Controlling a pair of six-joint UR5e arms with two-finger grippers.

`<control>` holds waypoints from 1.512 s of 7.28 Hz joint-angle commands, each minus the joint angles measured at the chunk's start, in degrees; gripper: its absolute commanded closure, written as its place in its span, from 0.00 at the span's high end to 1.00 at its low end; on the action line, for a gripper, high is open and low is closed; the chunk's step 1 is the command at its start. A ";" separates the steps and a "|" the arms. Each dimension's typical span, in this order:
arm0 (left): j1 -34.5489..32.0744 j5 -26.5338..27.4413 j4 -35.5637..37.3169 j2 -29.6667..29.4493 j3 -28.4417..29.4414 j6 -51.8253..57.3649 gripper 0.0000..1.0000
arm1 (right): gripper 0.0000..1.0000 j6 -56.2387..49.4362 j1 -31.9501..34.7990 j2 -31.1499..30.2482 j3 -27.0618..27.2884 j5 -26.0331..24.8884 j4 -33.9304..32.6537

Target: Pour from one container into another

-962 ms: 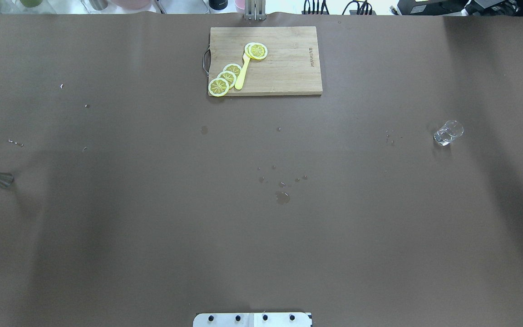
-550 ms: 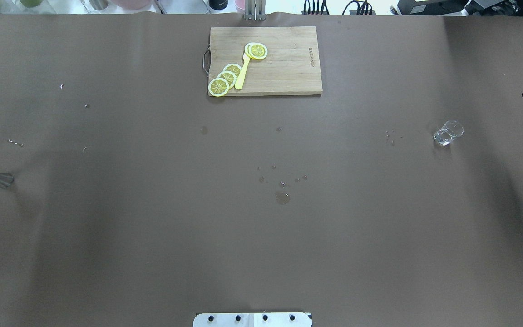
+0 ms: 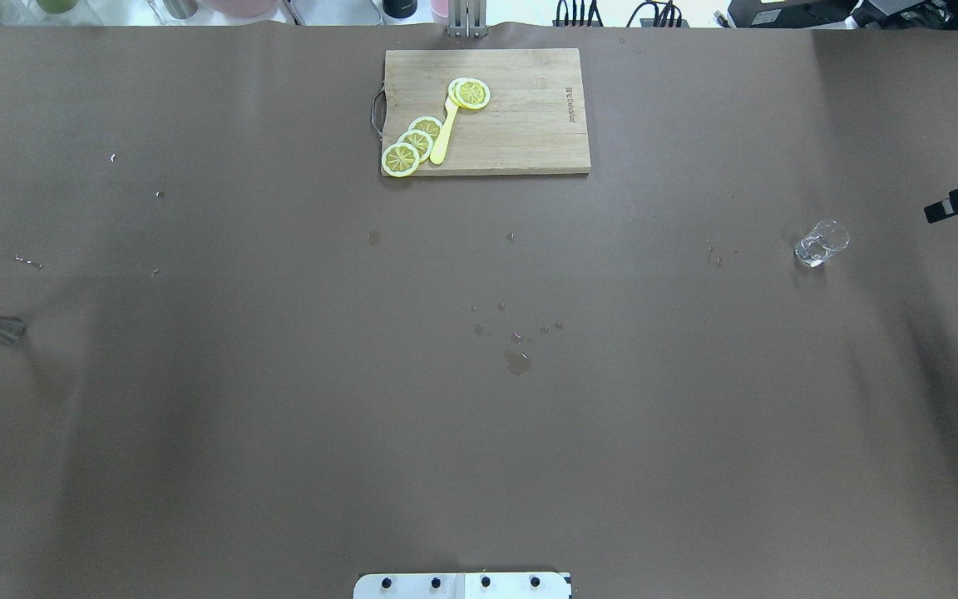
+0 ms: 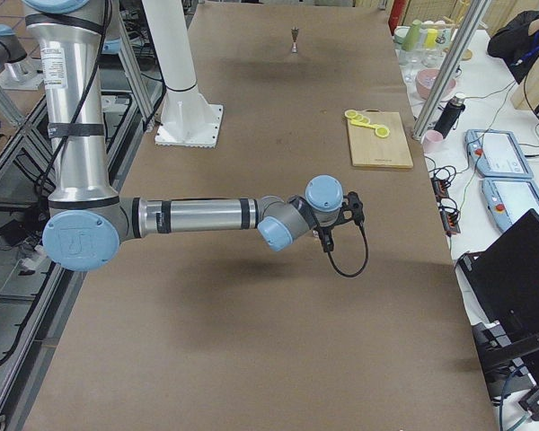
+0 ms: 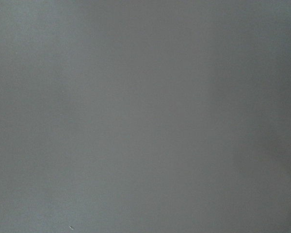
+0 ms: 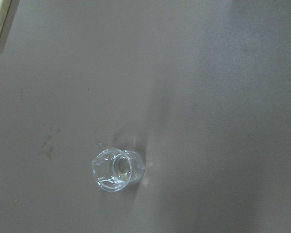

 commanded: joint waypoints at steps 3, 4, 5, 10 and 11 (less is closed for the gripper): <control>0.00 0.09 -2.68 0.18 0.63 -0.29 0.99 | 1.00 -2.43 -4.72 -0.71 -14.59 0.66 33.11; 0.00 0.09 -2.68 0.18 0.64 -0.29 0.99 | 1.00 -8.90 -4.81 -0.71 -17.06 0.57 37.10; 0.00 0.09 -2.68 0.18 0.81 -0.29 0.99 | 1.00 -14.01 -4.99 -0.71 -17.34 0.57 38.71; 0.09 0.09 -20.61 0.62 -1.13 -0.28 0.99 | 1.00 -33.84 -6.40 -0.01 -17.35 -0.83 40.83; 0.18 0.09 -27.13 0.62 -1.12 -0.37 0.99 | 1.00 -34.44 -6.57 0.17 -17.26 -1.18 41.01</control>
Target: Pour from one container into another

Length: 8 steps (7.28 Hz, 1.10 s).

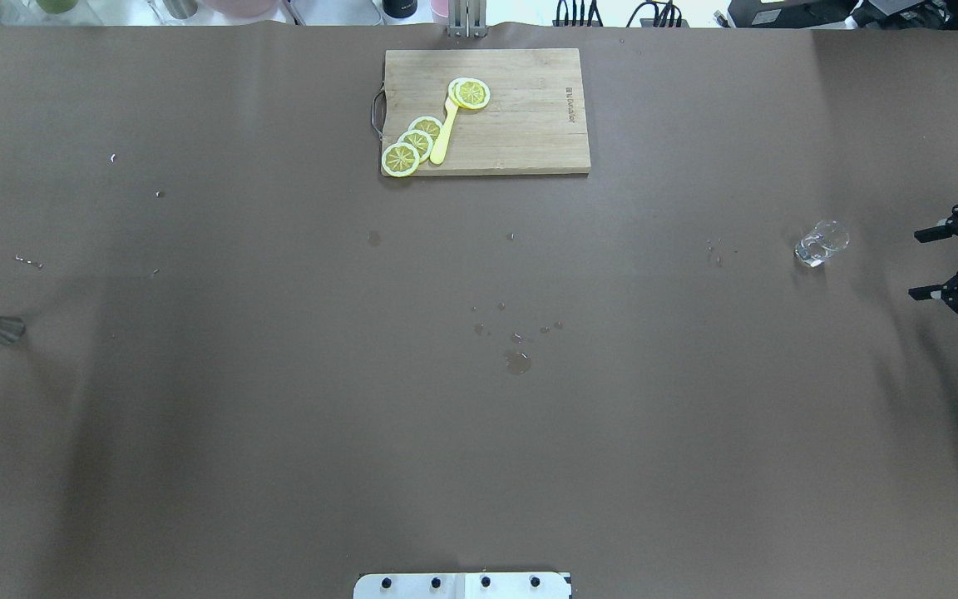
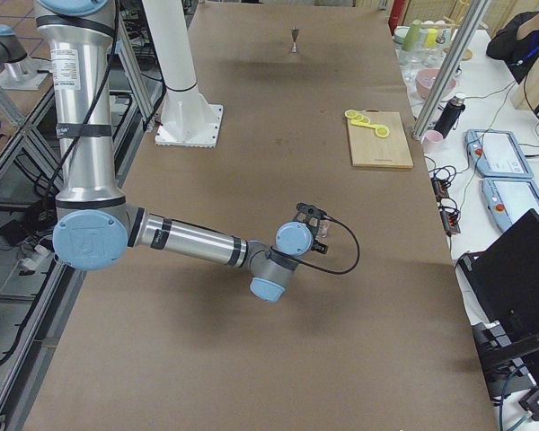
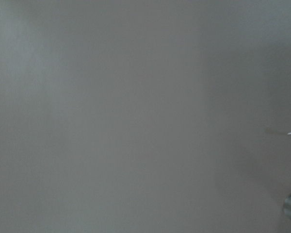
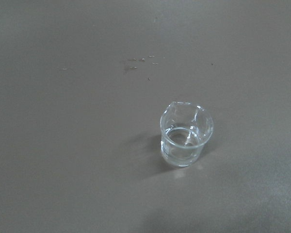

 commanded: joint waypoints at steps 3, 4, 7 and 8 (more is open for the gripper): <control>2.54 0.70 -26.23 -0.87 -0.07 -0.02 0.99 | 1.00 -6.47 -0.79 0.65 -2.35 -2.97 0.18; 3.42 1.05 -28.10 -0.96 -0.95 -0.02 0.99 | 1.00 -6.48 -0.78 1.35 -2.71 -2.97 0.36; 5.10 7.90 -27.51 -0.96 -6.04 -0.37 0.99 | 1.00 -6.66 -1.31 5.56 -5.52 -3.49 0.53; 5.28 10.78 -25.33 -0.96 -7.79 -0.46 0.99 | 1.00 -6.75 -1.31 6.88 -6.75 -3.49 0.62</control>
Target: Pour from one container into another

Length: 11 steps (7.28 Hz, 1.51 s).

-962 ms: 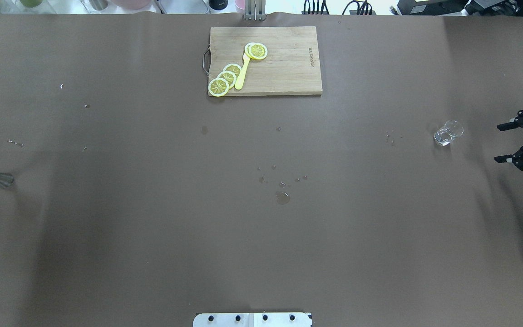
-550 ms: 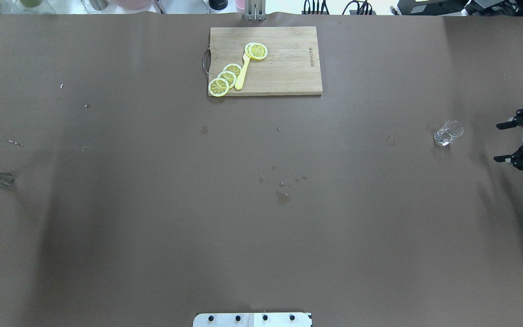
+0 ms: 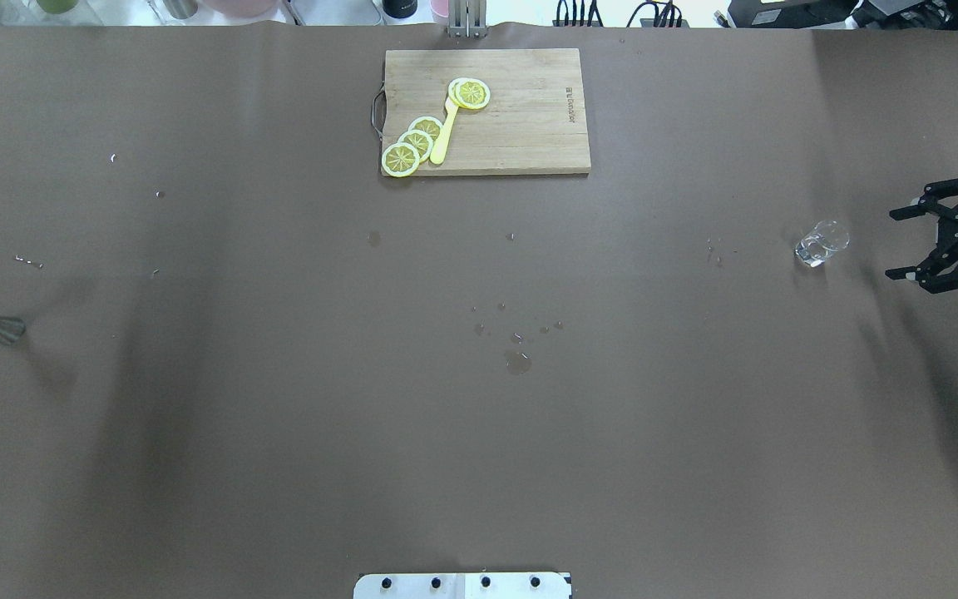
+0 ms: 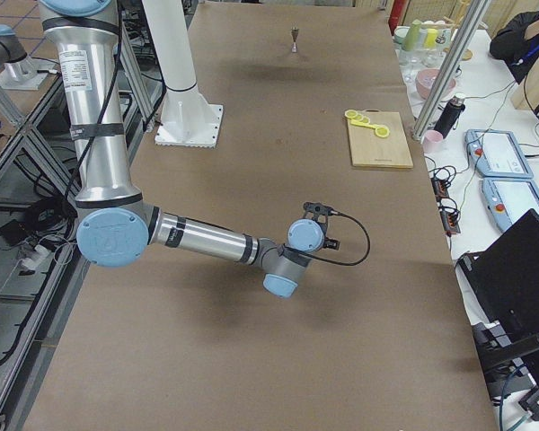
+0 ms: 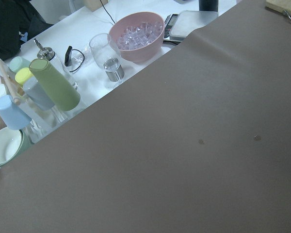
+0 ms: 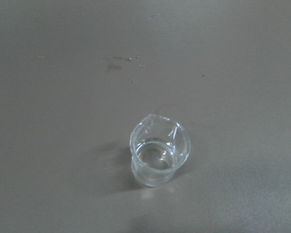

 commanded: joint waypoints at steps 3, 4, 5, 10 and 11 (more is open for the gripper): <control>2.71 3.76 0.55 0.08 -6.58 -10.89 0.99 | 1.00 -0.03 -1.29 4.86 -4.04 0.22 0.10; 5.24 3.93 -3.11 0.09 -6.94 -17.73 0.99 | 1.00 -0.03 -2.08 5.13 -4.39 0.13 0.19; 10.92 10.55 -8.37 -0.18 -6.95 -28.33 0.98 | 1.00 -0.03 -2.44 5.57 -4.39 -0.04 0.36; 39.31 52.80 -23.95 1.92 -6.51 -42.14 0.97 | 0.99 -0.20 -4.46 7.06 -5.62 -0.57 0.54; 42.32 56.54 -26.06 3.76 -6.51 -41.98 0.97 | 0.99 -0.20 -4.98 7.59 -6.06 -0.75 0.54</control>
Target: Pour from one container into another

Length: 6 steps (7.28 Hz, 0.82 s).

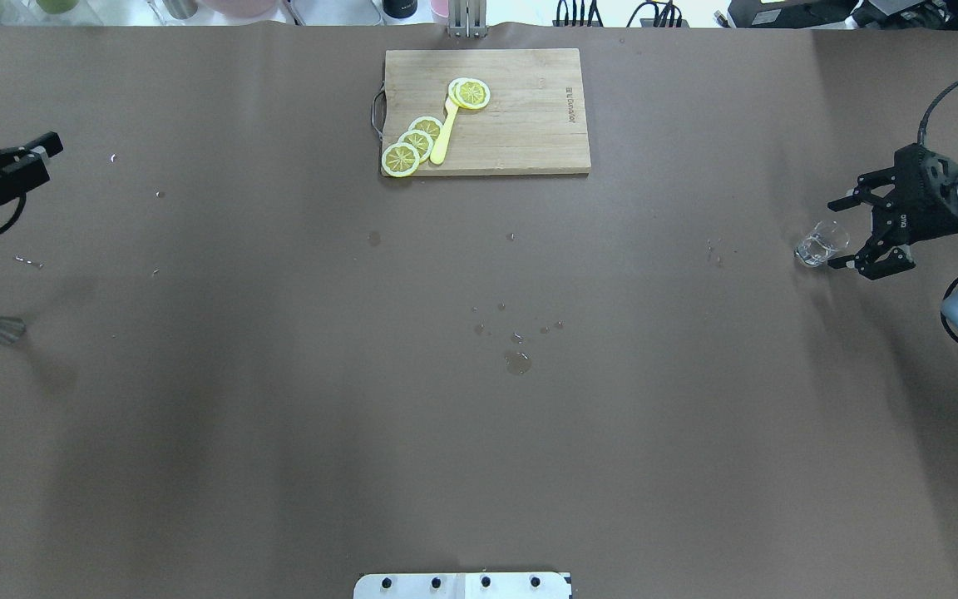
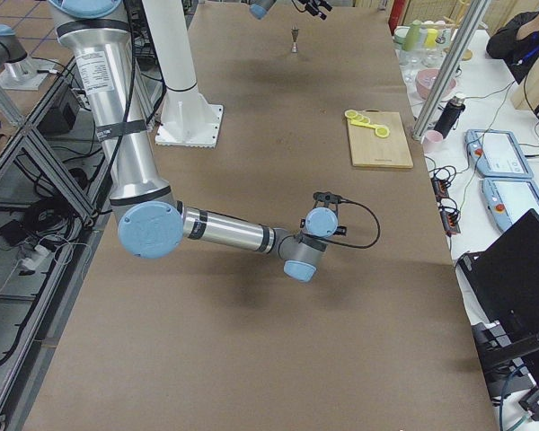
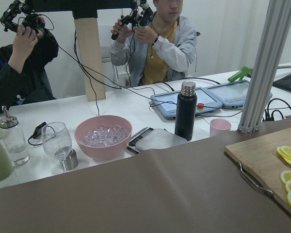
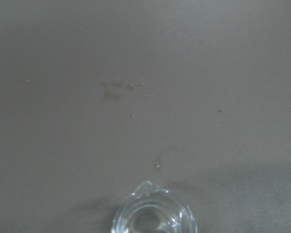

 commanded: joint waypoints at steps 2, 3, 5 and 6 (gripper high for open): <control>17.77 23.44 -9.33 6.44 -0.36 -0.74 0.97 | 0.98 -0.03 -1.01 1.08 -0.96 -0.51 0.01; 26.12 34.59 -10.67 7.41 -0.27 -0.92 0.97 | 0.96 -0.03 -1.01 0.91 -1.04 -0.42 0.01; 36.18 46.17 -14.97 11.27 -0.10 -0.57 0.97 | 0.90 -0.03 -1.01 0.47 -1.04 -0.42 0.10; 39.79 50.30 -17.86 14.25 0.08 -0.57 0.97 | 0.86 0.06 -1.01 0.38 -1.04 -0.42 0.10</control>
